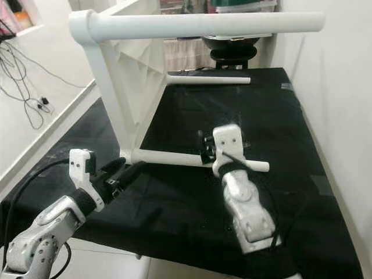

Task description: Building children table

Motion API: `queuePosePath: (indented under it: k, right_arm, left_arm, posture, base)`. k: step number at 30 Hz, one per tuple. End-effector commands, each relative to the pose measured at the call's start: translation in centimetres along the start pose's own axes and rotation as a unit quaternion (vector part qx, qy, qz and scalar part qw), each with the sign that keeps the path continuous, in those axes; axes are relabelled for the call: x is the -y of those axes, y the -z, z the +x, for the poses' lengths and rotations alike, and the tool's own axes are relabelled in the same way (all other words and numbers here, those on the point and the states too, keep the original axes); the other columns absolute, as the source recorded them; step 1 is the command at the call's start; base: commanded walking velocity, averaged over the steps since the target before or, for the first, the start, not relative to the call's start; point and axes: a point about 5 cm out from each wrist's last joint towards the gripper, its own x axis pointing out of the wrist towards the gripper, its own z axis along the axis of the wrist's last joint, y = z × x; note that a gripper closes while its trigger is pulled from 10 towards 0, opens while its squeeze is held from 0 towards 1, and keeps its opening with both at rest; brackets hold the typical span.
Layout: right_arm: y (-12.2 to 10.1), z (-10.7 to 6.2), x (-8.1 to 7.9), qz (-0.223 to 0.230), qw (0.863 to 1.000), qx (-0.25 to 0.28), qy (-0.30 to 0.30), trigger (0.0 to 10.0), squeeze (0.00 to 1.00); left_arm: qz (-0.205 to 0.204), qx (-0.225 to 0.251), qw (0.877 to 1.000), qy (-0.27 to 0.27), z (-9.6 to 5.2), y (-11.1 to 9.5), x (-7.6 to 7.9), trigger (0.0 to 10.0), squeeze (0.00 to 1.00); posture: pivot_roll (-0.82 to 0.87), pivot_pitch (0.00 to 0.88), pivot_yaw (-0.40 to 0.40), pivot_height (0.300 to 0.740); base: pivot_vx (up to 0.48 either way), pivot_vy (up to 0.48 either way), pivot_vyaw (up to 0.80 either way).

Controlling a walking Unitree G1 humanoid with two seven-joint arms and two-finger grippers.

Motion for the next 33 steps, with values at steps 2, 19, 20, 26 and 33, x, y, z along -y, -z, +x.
queuePosePath:
  k: [2,19,20,26,33]
  right_arm:
    - [1.9,-0.6,-0.6,0.024,0.999,-0.038,0.004,10.0,0.0]
    - [3.1,0.2,0.1,0.023,0.998,-0.045,0.028,10.0,0.0]
    - [3.1,0.3,0.2,0.023,0.998,-0.044,0.03,10.0,0.0]
    - [3.2,0.4,0.4,0.018,0.998,-0.042,0.034,10.0,0.0]
    - [3.1,0.4,0.6,0.013,0.999,-0.039,0.036,10.0,0.0]
  left_arm:
    - [0.025,-0.01,0.999,-0.024,-0.3,0.3,-0.8,0.0,0.0]
    - [0.081,-0.025,0.996,-0.033,0.4,1.7,-1.6,0.0,0.0]
    - [0.082,-0.025,0.996,-0.034,0.4,1.7,-1.6,0.0,0.0]
    - [0.076,-0.024,0.996,-0.046,0.2,1.9,-1.6,8.7,0.0]
    - [0.076,-0.008,0.994,-0.073,-0.6,1.8,-1.7,10.0,0.0]
  posture:
    - [-0.04,0.09,0.1,0.74]
    - [-0.04,0.084,0.096,0.74]
    - [-0.04,0.086,0.094,0.74]
    - [-0.05,0.091,0.099,0.74]
    - [-0.06,0.1,0.095,0.74]
  base:
    - [0.0,0.0,0.0]
    - [0.0,0.0,0.0]
    - [0.0,0.0,0.0]
    - [0.0,0.0,0.0]
    - [0.0,0.0,0.0]
